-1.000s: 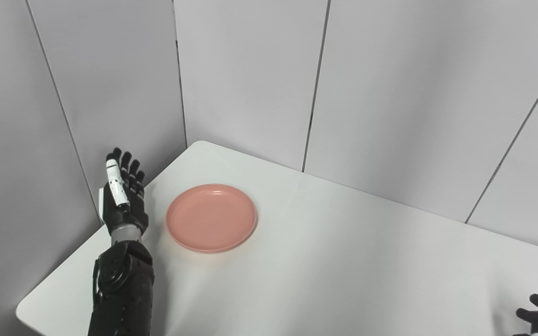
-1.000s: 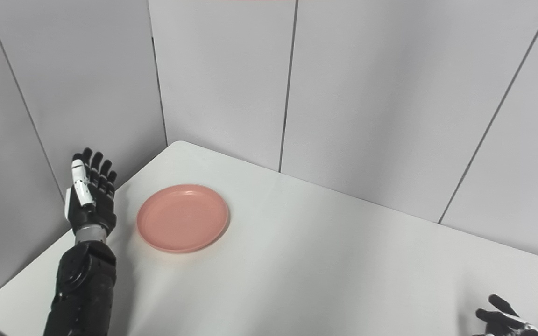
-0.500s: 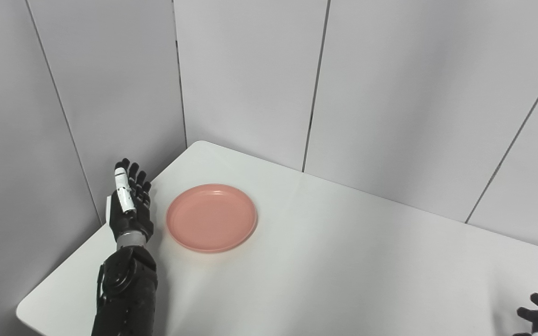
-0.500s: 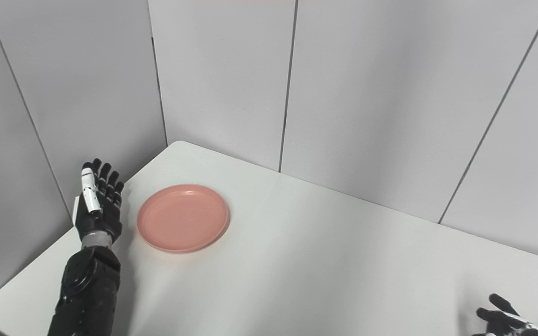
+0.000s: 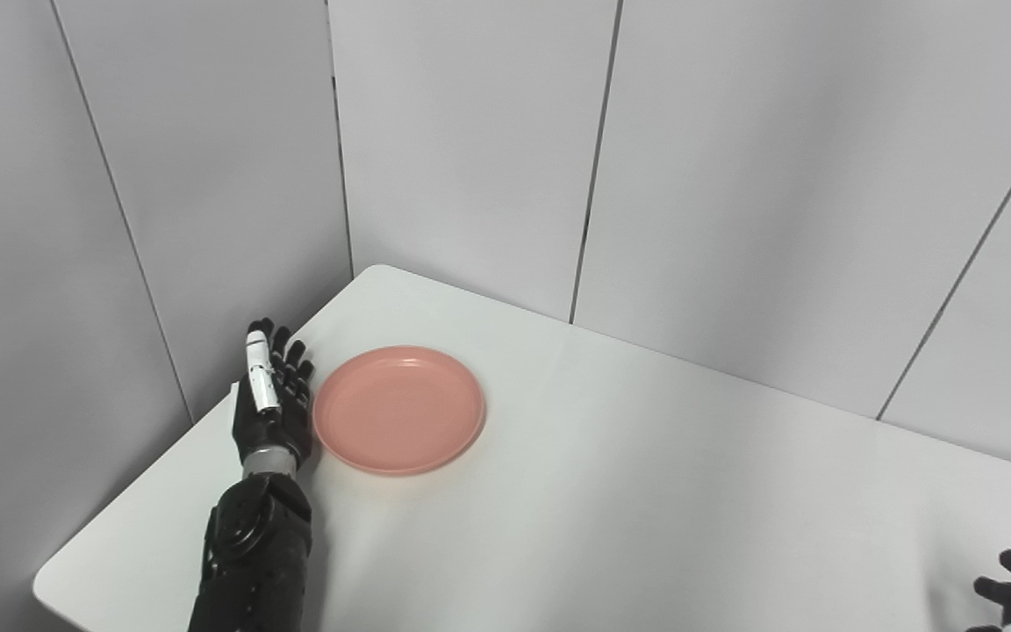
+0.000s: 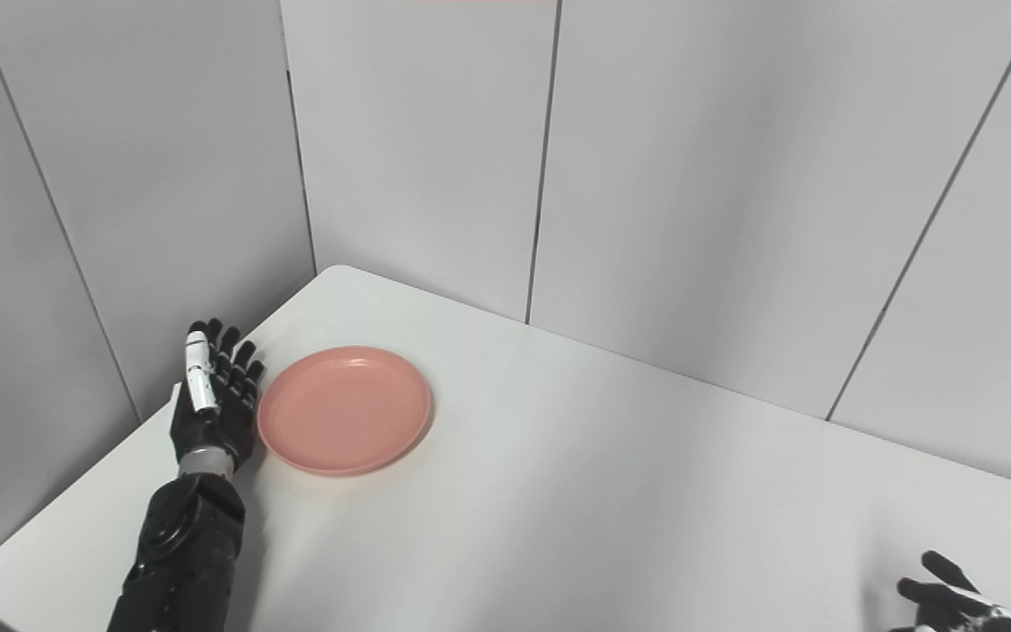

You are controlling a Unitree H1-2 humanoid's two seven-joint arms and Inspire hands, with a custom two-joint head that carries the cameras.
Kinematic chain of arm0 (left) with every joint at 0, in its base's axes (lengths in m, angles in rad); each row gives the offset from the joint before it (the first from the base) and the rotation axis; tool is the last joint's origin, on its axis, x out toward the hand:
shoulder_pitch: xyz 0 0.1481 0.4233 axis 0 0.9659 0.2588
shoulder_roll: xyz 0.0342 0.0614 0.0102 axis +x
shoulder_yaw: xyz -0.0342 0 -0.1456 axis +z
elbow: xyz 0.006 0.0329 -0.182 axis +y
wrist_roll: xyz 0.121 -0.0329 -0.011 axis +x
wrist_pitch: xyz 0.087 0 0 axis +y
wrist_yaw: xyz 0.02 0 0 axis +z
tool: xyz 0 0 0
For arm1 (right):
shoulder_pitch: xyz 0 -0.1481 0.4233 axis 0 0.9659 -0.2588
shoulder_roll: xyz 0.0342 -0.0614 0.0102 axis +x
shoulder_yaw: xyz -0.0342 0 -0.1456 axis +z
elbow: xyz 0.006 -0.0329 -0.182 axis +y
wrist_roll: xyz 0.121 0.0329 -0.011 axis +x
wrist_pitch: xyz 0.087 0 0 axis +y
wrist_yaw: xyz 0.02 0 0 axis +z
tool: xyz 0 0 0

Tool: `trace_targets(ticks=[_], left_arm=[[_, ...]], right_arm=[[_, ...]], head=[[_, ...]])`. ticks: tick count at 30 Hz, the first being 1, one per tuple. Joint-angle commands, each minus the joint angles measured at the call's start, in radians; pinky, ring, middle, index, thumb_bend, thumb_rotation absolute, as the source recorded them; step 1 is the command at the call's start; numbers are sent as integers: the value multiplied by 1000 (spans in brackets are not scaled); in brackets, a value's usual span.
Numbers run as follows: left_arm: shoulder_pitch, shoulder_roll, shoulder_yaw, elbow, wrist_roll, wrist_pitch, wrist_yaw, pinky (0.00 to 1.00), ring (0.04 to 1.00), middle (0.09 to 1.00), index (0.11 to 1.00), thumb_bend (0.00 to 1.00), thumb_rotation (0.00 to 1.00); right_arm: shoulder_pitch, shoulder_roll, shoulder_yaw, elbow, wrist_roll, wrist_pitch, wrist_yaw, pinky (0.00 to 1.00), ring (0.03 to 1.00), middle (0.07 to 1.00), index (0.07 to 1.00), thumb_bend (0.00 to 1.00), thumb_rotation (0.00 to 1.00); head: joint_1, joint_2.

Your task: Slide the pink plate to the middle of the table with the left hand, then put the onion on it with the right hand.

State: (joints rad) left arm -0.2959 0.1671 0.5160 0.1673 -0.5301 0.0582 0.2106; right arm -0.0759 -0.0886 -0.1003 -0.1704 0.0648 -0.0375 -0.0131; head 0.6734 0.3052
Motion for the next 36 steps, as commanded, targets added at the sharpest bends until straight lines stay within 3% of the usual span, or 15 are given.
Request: trace_targets(ticks=[1,25,36], left_arm=[[-28,17,-10,-11,-2,10,-18,1000,986,991,987,385,1000],[-66,28,-54,103,9,37,-76,995,984,994,995,378,1000],[-94,37,-83,154,-3,68,-140,1000,991,999,991,400,1000]], right_arm=[[-19,-9,-1,-34,1,-1,6,418,655,748,495,481,171],[-17,-13,-1,-24,15,-16,14,425,660,755,495,481,171],[-13,-15,3,-30,28,-14,18,427,648,739,495,480,170]], head=[[0,1],[-3,6],[-15,13]])
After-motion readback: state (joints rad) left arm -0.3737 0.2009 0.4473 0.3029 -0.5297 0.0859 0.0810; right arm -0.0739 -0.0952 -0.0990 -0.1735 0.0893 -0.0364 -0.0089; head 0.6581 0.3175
